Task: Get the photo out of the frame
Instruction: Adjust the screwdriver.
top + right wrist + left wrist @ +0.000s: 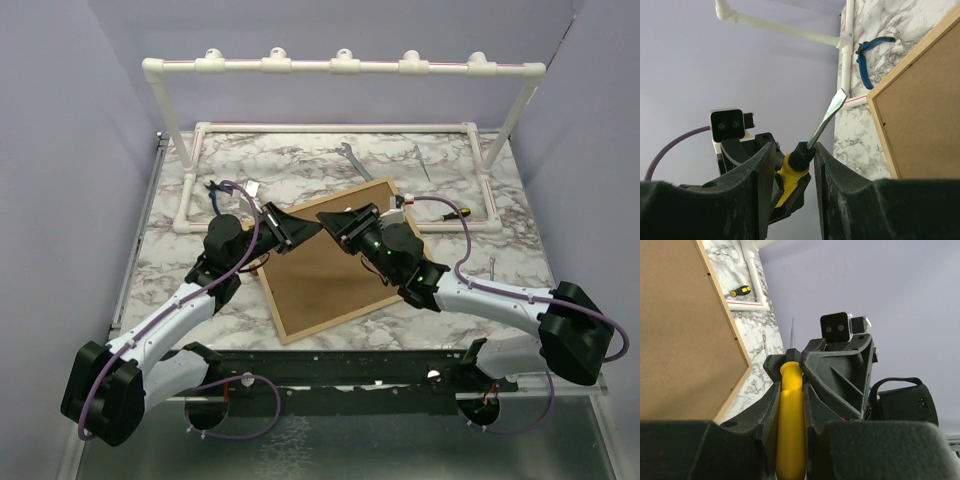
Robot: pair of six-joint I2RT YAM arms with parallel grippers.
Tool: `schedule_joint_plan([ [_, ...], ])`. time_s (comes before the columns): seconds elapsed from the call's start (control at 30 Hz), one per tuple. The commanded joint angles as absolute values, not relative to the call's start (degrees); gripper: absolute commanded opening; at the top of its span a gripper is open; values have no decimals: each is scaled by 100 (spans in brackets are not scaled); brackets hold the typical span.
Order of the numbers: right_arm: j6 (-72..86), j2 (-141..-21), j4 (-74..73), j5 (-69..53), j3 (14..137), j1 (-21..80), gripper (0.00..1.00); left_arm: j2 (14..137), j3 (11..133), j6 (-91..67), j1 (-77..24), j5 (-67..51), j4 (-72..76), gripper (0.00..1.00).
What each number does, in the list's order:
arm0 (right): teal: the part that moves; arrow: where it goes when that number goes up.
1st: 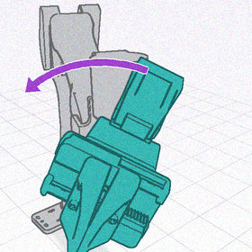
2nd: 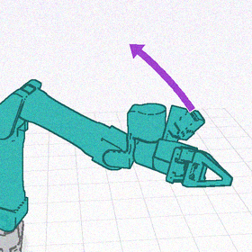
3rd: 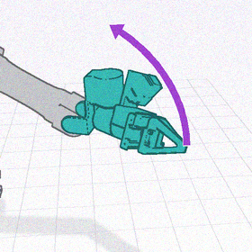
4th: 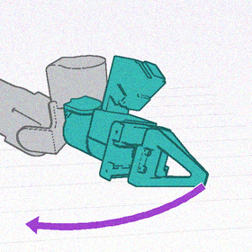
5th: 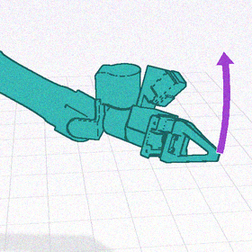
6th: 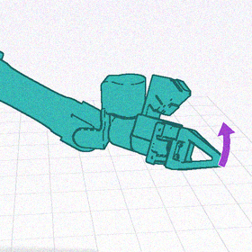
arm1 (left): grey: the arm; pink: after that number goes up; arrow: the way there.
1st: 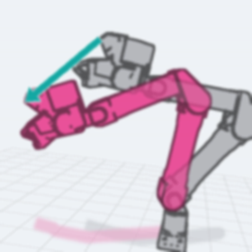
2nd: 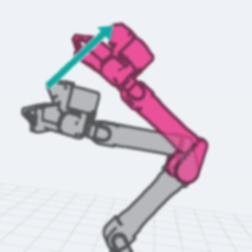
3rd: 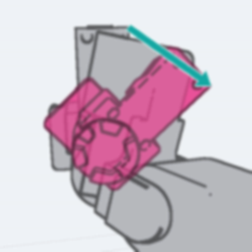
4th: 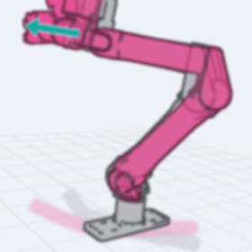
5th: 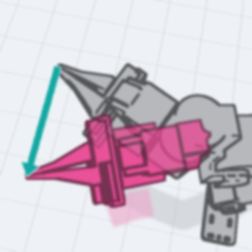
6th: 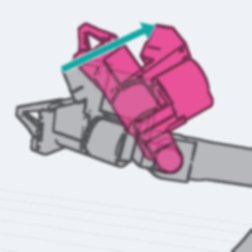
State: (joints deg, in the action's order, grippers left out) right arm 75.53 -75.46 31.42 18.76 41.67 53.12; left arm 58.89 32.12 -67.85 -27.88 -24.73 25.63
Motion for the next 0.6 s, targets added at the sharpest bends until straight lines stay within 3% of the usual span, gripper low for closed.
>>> schedule_joint_plan([
  [0.0, 7704, -7559, 3375, 1631, 4070, 5305, 32, 5845, 3381, -6580, -2804, -2586, 2698, 0],
  [0.1, 7813, -7567, 3367, 1585, 4045, 5294, 29, 5851, 3401, -6549, -2806, -2577, 2698, 0],
  [0.17, 7813, -7576, 3450, 1555, 3999, 5286, 13, 5833, 3402, -6531, -2804, -2555, 2698, 0],
  [0.2, 7780, -7576, 3467, 1511, 3985, 5246, 4, 5828, 3395, -6530, -2799, -2547, 2698, 6],
  [0.23, 7735, -7568, 3434, 1448, 3980, 5181, 1, 5829, 3397, -6530, -2803, -2557, 2650, 14],
  [0.3, 7571, -7516, 3272, 1237, 3989, 4993, 1, 5812, 3478, -6453, -2795, -2574, 2364, 35],
  [0.4, 6991, -7402, 2992, 807, 3966, 4585, 1, 5749, 3711, -6052, -2786, -2662, 1681, 55],
  [0.5, 5817, -7383, 2854, -335, 3970, 4067, 1, 5595, 3966, -5418, -2771, -2656, 812, 70],
  [0.57, 5067, -7360, 2644, -1123, 3979, 3812, 1, 5541, 4141, -5035, -2729, -2641, 251, 73],
])
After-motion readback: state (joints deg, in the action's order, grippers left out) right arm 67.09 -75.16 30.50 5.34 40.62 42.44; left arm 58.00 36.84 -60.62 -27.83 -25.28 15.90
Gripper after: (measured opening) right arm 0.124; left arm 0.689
